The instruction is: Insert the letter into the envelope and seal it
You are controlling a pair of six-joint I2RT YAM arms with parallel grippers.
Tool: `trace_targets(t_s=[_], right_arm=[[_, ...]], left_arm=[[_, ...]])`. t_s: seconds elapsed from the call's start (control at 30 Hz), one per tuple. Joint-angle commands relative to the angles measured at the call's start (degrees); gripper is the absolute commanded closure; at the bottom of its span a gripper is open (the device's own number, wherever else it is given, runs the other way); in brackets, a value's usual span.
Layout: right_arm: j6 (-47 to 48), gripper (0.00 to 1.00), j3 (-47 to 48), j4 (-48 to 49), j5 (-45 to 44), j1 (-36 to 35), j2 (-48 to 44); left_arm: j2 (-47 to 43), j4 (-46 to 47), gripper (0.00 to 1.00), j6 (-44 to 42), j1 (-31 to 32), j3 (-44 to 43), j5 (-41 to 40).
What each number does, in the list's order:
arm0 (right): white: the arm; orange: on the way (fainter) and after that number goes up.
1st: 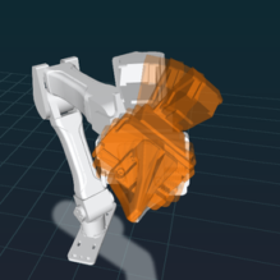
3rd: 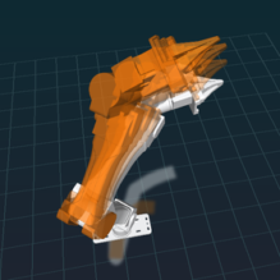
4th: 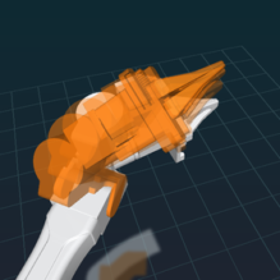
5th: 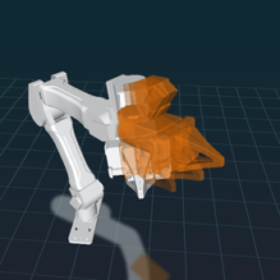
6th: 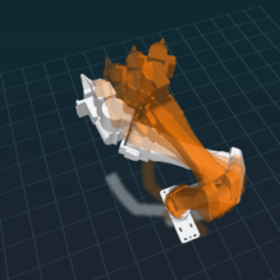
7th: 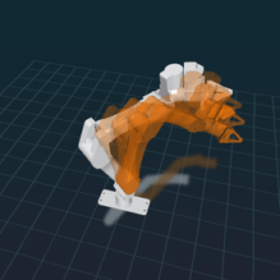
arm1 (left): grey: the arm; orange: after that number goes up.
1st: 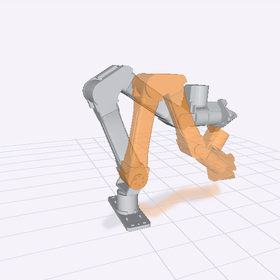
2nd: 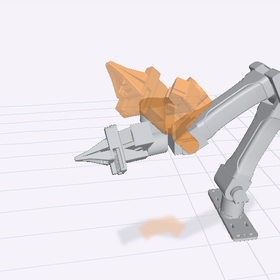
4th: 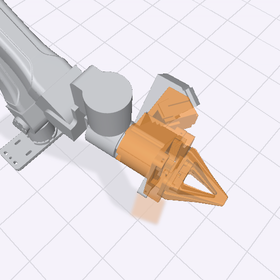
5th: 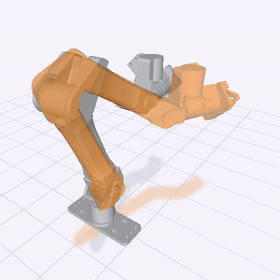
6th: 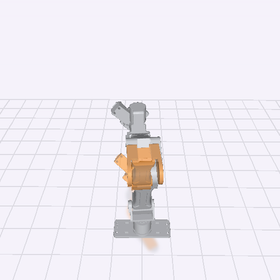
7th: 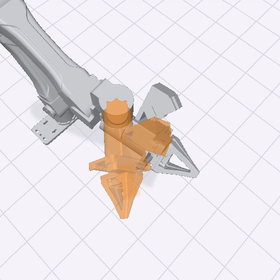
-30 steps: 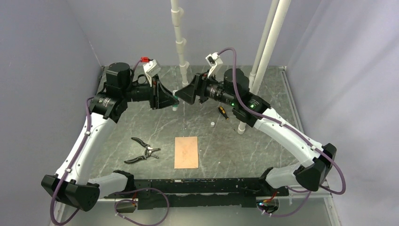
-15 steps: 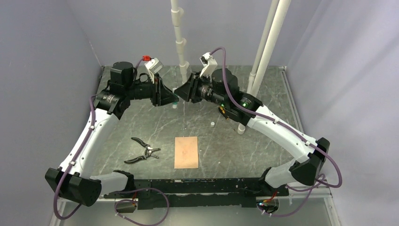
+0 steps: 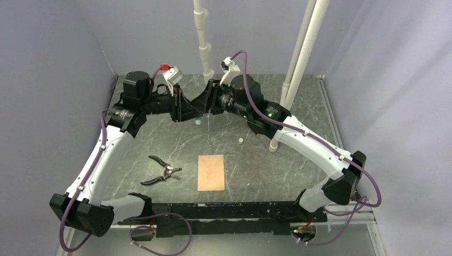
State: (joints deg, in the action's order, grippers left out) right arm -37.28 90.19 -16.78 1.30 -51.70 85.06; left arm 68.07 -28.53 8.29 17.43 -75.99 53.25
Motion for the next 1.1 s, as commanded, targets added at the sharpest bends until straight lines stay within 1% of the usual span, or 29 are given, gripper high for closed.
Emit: trace_targets(t_s=[0.0, 0.07, 0.17, 0.2, 0.3, 0.37, 0.4, 0.47, 0.53, 0.63, 0.7, 0.8, 0.83, 0.9, 0.93, 0.97, 1.0, 1.03, 1.07], right_arm=[[0.64, 0.62, 2.33, -1.06, -0.95, -0.85, 0.48], [1.11, 0.75, 1.28, 0.7, -0.32, -0.86, -0.58], [4.44, 0.98, -0.67, 3.86, 2.51, -0.58, -2.8], [5.66, 1.0, -1.49, 5.09, 4.13, -0.26, -3.73], [8.5, 1.0, -4.59, 9.67, 13.43, 2.08, -6.54], [9.45, 1.0, -7.36, 13.94, 21.51, 4.24, -8.61], [9.68, 1.0, -8.86, 16.08, 27.41, 5.3, -9.7], [9.93, 1.0, -11.59, 22.58, 34.88, 6.93, -11.59], [10.22, 1.0, -12.3, 26.33, 41.0, 7.79, -12.52], [11.57, 1.0, -9.72, 27.54, 49.02, 7.9, -11.7], [11.8, 1.0, -8.67, 29.13, 54.6, 7.89, -11.0], [8.58, 1.0, -7.97, 32.99, 60.5, 7.85, -10.07], [7.89, 1.0, -7.53, 33.15, 60.49, 7.85, -9.73], [8.28, 1.0, -6.87, 30.39, 55.55, 7.85, -9.63], [8.79, 0.94, -6.22, 27.57, 50.96, 7.85, -9.67], [8.43, 0.72, -5.63, 24.77, 44.97, 7.69, -9.64], [7.06, 0.55, -5.3, 22.36, 36.14, 7.64, -9.65], [5.1, 0.44, -5.07, 19.73, 28.98, 7.59, -9.68], [2.92, 0.36, -5.19, 18.01, 23.74, 7.59, -9.75]], left_arm=[[-1.8, 2.41, 0.98, 0.38, 0.32, -0.21, 2.78], [-1.8, 1.75, 0.97, -0.03, 0.32, -0.52, 3.39], [-1.96, 0.16, 0.98, -1.16, 0.32, -1.08, 5.63], [-1.98, -0.45, 0.98, -1.5, 0.32, -1.27, 6.94], [-2.02, -1.56, 0.97, -2.04, 0.28, -2.06, 12.36], [-2.19, -1.78, 0.98, -1.95, 0.32, -2.73, 17.61], [-2.3, -1.03, 0.98, -1.58, 0.32, -2.76, 20.87], [-2.66, 1.83, 0.97, 0.38, 0.32, -2.45, 26.82], [-3.35, 7.16, 0.98, 4.31, 0.32, -1.55, 31.08], [-4.63, 14.1, 0.97, 9.23, 0.32, -0.23, 34.8], [-5.25, 16.0, 0.98, 10.3, 0.32, -0.02, 36.99], [-5.21, 14.24, 0.98, 8.54, 0.32, -0.92, 37.7], [-5.04, 13.16, 0.98, 7.63, 0.32, -1.3, 37.49], [-4.74, 10.48, 0.98, 5.51, 0.32, -2.05, 35.42], [-4.66, 9.34, 0.98, 4.63, 0.32, -2.25, 33.21], [-4.62, 8.28, 0.98, 3.67, 0.32, -2.41, 30.11], [-4.54, 6.82, 0.98, 2.95, 0.32, -2.49, 26.29], [-4.46, 5.87, 0.97, 2.32, 0.32, -2.5, 21.61], [-4.42, 5.39, 0.98, 2.08, 0.32, -2.3, 16.54]])
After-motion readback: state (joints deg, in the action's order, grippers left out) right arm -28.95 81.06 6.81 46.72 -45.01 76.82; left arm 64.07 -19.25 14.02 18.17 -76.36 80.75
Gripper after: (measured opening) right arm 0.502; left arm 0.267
